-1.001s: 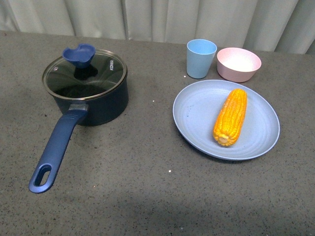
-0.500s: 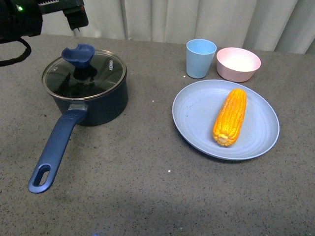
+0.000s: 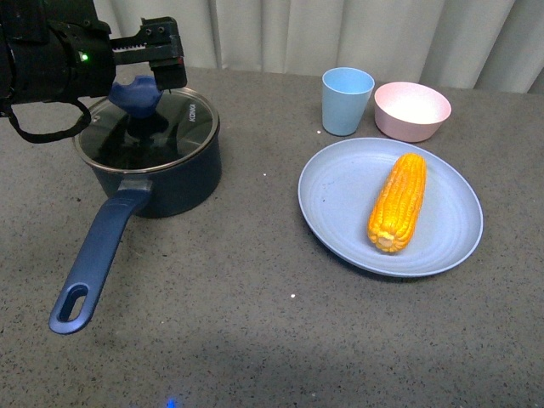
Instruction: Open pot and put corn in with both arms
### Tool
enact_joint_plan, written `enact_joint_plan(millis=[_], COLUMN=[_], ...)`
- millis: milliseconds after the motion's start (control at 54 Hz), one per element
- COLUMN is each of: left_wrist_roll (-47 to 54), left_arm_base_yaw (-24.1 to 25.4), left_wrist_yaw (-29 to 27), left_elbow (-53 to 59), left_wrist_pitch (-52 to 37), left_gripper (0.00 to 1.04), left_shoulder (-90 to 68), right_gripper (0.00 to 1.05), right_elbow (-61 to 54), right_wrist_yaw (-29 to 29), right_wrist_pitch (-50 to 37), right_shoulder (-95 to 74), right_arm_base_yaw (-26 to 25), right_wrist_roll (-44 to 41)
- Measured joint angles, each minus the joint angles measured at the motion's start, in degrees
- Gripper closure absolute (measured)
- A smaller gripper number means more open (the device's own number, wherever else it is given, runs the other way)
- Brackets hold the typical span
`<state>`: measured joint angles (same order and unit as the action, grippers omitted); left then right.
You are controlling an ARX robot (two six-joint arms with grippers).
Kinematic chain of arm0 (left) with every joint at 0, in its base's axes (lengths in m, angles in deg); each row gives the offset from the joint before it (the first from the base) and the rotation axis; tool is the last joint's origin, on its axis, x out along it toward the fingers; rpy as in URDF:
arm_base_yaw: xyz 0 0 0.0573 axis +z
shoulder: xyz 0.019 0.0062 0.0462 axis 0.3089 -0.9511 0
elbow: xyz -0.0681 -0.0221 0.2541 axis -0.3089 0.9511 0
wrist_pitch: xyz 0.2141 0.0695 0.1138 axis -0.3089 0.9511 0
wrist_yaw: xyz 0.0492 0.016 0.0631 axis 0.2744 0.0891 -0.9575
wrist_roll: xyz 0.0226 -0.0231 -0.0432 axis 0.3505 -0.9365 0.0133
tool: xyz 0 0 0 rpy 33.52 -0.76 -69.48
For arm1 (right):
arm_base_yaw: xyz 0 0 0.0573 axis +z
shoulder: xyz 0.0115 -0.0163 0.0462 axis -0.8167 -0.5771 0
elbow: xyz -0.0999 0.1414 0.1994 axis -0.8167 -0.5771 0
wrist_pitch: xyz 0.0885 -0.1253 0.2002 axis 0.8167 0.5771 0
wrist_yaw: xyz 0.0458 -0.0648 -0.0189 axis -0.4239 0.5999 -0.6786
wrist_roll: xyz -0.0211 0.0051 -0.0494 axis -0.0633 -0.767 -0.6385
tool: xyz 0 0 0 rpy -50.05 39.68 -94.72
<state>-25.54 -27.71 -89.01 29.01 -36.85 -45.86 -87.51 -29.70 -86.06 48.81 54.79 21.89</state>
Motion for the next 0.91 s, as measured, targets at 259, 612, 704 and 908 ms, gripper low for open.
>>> enact_joint_plan(millis=[259,612,704,908], left_wrist_roll=[0.7,1.0,1.1,1.9], left_arm_base_yaw=[-0.8,-0.8,-0.8,-1.2], left_wrist_yaw=[0.4,0.1,-0.3,-0.7], left_elbow=[0.0,0.0,0.0,0.5], left_wrist_pitch=[0.5,0.5,0.3,-0.4], left_gripper=[0.07,0.29,0.42,0.44], left_shoulder=[-1.8,-3.0,-3.0,-2.4], right_gripper=[0.09,0.09,0.09,0.09], right_elbow=[0.0,0.0,0.0,0.0], right_wrist_yaw=[0.0,0.0,0.0,0.0], right_wrist_pitch=[0.0,0.0,0.0,0.0], right_shoulder=[0.0,0.0,0.0,0.0], right_arm_base_yaw=[0.0,0.0,0.0,0.0], right_wrist_roll=[0.0,0.0,0.0,0.0])
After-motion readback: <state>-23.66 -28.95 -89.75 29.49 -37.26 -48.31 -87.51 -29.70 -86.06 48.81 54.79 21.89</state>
